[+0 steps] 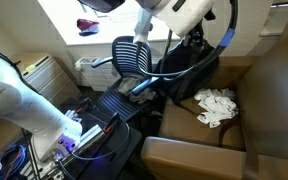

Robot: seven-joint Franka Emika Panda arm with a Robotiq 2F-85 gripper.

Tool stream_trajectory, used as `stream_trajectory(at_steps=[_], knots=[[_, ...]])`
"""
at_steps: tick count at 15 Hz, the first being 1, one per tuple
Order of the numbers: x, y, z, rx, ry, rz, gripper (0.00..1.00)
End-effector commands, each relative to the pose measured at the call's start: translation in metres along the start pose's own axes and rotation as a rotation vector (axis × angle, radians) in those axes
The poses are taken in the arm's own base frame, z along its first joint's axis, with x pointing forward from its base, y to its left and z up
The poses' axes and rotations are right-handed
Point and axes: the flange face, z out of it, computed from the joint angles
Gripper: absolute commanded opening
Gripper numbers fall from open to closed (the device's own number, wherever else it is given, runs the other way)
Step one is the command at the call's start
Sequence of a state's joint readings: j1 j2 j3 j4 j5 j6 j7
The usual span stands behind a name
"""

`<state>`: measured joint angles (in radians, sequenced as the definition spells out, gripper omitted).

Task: Move the belt to the armrest of the brown couch

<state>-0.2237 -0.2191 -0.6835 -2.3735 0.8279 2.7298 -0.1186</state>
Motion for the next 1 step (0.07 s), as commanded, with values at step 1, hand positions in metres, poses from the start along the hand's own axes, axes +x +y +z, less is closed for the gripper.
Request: stream_trajectory(at_steps=[1], knots=[[-0.0013,-0.003,-0.001,0.004,-0.01,-0.001,0.94]])
